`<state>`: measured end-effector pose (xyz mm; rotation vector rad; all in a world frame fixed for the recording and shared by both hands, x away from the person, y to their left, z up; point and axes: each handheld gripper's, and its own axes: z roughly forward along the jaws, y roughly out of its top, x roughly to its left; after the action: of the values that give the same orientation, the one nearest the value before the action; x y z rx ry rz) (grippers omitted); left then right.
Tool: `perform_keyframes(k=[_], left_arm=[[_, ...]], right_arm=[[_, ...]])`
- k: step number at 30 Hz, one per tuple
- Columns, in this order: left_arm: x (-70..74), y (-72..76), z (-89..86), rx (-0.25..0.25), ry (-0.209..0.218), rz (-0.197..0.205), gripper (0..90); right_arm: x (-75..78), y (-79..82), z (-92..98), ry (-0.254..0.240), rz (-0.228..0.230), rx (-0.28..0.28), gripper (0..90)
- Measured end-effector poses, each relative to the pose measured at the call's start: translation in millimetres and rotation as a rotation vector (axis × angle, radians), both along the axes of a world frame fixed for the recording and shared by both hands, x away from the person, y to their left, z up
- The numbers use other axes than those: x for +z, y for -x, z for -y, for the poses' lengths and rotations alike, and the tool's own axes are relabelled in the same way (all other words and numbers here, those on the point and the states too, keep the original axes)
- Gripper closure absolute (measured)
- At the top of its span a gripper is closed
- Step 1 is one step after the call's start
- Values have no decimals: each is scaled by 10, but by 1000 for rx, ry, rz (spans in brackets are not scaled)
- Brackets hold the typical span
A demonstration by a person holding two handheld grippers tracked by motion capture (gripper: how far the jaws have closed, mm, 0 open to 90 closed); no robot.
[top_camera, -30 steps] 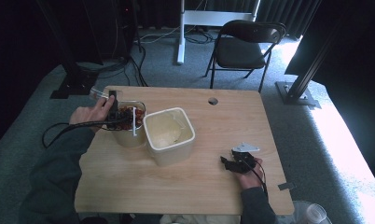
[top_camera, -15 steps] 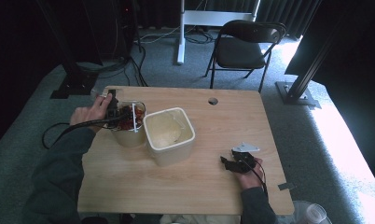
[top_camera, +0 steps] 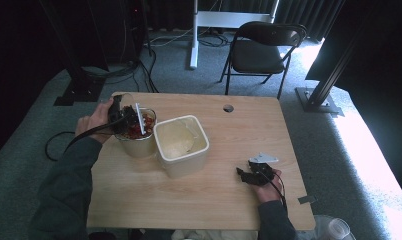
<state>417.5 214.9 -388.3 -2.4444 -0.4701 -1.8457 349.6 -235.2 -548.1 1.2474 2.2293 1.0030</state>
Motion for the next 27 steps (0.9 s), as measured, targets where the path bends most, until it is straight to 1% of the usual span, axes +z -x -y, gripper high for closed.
perform_keyframes(k=[2, 6, 13, 17, 22, 23, 27], left_arm=[[33, -2, -10, -2, 44, -4, 410], [77, -7, -27, -1, 111, -12, 409], [132, -20, -81, 5, 213, -43, 409], [157, -20, -103, 2, 262, -68, 409], [209, -20, -140, -20, 400, -104, 408], [229, -21, -153, -23, 419, -119, 408], [289, -24, -210, -33, 510, -148, 408]], right_arm=[[0, 0, 1, 0, 0, 1, 365], [0, 0, 0, 0, 0, 1, 364], [0, 1, 0, 0, 0, 0, 364], [0, 2, 0, -1, 0, 0, 364], [0, 2, 0, 0, 0, 0, 364], [0, 2, 0, 0, 0, 0, 364], [0, 2, 0, -1, 0, -1, 364]])
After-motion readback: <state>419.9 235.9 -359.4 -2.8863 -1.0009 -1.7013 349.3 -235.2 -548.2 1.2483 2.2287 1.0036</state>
